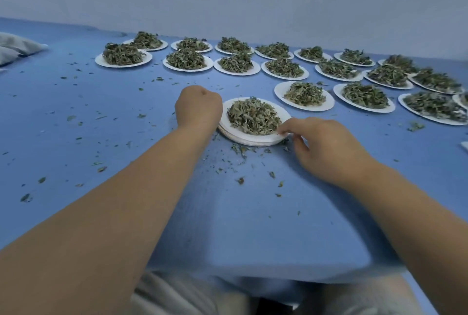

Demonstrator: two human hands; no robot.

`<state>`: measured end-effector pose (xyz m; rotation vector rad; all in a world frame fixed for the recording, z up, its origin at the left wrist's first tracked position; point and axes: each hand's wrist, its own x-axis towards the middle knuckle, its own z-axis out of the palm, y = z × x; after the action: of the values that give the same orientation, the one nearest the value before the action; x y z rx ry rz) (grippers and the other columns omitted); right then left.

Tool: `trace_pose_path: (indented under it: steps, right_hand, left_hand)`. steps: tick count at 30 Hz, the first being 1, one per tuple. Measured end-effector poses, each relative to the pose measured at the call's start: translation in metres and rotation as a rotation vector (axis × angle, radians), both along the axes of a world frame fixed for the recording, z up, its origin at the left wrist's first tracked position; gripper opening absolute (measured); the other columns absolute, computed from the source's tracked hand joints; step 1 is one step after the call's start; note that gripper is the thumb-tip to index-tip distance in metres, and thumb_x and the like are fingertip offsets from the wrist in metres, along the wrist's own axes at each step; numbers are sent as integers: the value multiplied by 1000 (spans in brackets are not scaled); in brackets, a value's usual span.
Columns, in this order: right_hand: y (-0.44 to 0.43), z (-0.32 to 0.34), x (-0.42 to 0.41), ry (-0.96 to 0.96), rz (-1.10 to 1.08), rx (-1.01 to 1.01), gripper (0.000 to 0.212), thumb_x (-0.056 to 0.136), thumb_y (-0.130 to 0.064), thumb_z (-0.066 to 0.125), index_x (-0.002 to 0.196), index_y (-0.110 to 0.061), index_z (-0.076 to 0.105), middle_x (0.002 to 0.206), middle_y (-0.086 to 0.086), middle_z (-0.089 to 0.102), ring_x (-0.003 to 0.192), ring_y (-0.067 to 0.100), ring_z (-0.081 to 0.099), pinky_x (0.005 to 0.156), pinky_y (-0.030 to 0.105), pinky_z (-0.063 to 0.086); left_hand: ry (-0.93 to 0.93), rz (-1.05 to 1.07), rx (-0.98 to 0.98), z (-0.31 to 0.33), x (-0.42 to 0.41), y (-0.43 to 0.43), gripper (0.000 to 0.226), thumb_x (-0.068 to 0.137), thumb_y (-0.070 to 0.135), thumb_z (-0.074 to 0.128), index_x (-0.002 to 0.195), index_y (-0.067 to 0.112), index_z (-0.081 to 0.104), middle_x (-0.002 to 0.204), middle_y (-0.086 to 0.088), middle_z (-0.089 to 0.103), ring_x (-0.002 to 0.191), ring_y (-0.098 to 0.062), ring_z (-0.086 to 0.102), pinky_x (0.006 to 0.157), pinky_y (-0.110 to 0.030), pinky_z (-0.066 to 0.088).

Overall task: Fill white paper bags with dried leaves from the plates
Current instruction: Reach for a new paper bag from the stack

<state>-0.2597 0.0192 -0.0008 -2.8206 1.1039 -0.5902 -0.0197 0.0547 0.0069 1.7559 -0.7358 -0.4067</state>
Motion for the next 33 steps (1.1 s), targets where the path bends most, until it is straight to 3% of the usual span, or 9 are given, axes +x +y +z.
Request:
trace_pose_path:
  steps: [5, 11, 16, 19, 21, 24, 28, 31, 33]
  right_hand:
    - [-10, 4, -19, -133, -30, 1, 37, 95, -10, 54, 124, -30, 65, 95, 1, 71, 64, -7, 53, 56, 25, 38]
    - [-37, 0, -99, -92, -406, -13, 20, 92, -17, 58, 107, -22, 70, 119, 5, 69, 122, 25, 51, 81, 38, 45]
    - [-40, -10, -193, 96, -839, -60, 28, 95, -27, 51, 90, -12, 74, 123, 4, 70, 140, 30, 41, 98, 44, 46]
    - [-45, -12, -234, 198, -1011, -43, 36, 95, -34, 46, 89, -11, 74, 121, 7, 65, 143, 31, 36, 100, 45, 42]
    - [-50, -9, -245, 199, -1095, 75, 38, 96, -36, 42, 82, -12, 68, 120, 12, 64, 138, 32, 42, 99, 45, 42]
    - [-54, -2, -241, 184, -1092, 51, 32, 95, -26, 45, 68, -10, 54, 85, 14, 65, 88, 37, 60, 73, 38, 42]
    - [-45, 10, -196, -402, -683, 25, 17, 87, -15, 65, 83, -21, 81, 76, -1, 74, 68, 10, 64, 68, 26, 51]
    - [-42, 33, -146, -1085, -289, 496, 12, 84, -8, 77, 83, -20, 78, 79, 2, 75, 72, 12, 70, 67, 23, 55]
    - [-45, 42, -122, -1337, -81, 794, 12, 83, -2, 76, 86, -14, 75, 90, 7, 76, 85, 24, 74, 73, 32, 59]
  left_hand:
    - [-314, -61, -161, 12, -36, 2, 18, 89, 6, 48, 96, 18, 60, 96, 3, 56, 67, -15, 51, 56, -30, 37]
    - [-563, -444, -319, 14, -151, -36, 16, 85, 3, 48, 93, 10, 59, 99, -1, 54, 85, -21, 48, 65, -31, 34]
    - [-582, -717, -200, -4, -230, -62, 18, 88, 9, 50, 104, 13, 58, 104, -2, 56, 85, -24, 50, 65, -35, 35]
    - [-605, -842, -52, -19, -243, -72, 22, 90, 13, 49, 111, 15, 57, 114, -3, 60, 102, -24, 55, 83, -40, 48]
    - [-571, -857, 11, -23, -242, -76, 23, 91, 16, 49, 113, 17, 55, 116, -3, 61, 106, -24, 55, 89, -42, 50]
    - [-507, -852, -3, -26, -240, -79, 23, 92, 17, 49, 114, 19, 55, 117, 0, 61, 107, -21, 56, 89, -42, 51]
    - [-252, -822, -126, -19, -240, -79, 31, 89, 17, 57, 118, 26, 51, 118, 9, 60, 106, -14, 60, 81, -30, 51]
    - [388, -864, -199, 7, -225, -76, 54, 76, 25, 68, 127, 27, 48, 124, 6, 60, 112, -17, 63, 90, -33, 53]
    - [752, -816, -243, 25, -200, -75, 44, 68, 23, 66, 111, 21, 59, 113, 1, 64, 102, -22, 67, 89, -40, 55]
